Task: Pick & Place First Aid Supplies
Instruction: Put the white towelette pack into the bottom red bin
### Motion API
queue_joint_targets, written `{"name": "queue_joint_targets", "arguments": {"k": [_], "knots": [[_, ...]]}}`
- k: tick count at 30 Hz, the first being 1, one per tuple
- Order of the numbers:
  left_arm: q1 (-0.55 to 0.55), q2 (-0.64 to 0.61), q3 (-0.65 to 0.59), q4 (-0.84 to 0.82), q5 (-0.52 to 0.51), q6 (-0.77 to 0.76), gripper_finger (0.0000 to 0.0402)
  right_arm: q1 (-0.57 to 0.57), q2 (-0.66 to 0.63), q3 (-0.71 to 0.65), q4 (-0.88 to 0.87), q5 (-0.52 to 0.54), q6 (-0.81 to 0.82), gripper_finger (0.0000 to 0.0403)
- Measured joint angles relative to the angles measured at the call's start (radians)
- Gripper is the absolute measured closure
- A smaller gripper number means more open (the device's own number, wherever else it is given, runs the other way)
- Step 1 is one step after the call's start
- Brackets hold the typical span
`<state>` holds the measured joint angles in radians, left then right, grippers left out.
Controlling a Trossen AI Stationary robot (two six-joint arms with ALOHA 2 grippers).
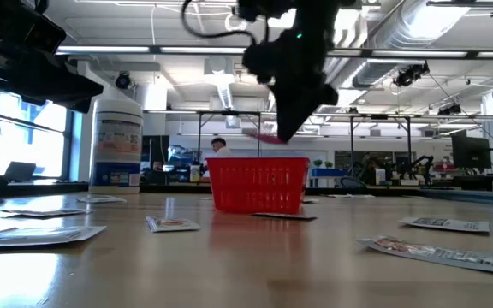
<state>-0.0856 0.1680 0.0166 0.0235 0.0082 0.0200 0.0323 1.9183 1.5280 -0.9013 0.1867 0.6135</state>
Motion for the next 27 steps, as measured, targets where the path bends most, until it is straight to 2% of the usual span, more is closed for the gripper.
{"name": "queue_joint_targets", "arguments": {"k": [6, 10, 14, 21, 27], "knots": [[0.0, 0.0, 0.0, 0.0, 0.0, 0.0, 0.038, -0.006, 0.172, 0.171, -0.126, -0.021, -0.176, 0.0403], [0.0, 0.0, 0.0, 0.0, 0.0, 0.0, 0.038, -0.006, 0.219, 0.206, -0.146, -0.014, -0.234, 0.0402], [0.0, 0.0, 0.0, 0.0, 0.0, 0.0, 0.038, -0.006, 0.228, 0.186, -0.148, -0.003, -0.256, 0.0393], [0.0, 0.0, 0.0, 0.0, 0.0, 0.0, 0.038, -0.013, 0.22, 0.17, -0.157, 0.014, -0.228, 0.0346], [0.0, 0.0, 0.0, -0.004, 0.0, 0.0, 0.038, 0.029, 0.134, 0.192, -0.233, -0.001, -0.148, 0.0327]]}}
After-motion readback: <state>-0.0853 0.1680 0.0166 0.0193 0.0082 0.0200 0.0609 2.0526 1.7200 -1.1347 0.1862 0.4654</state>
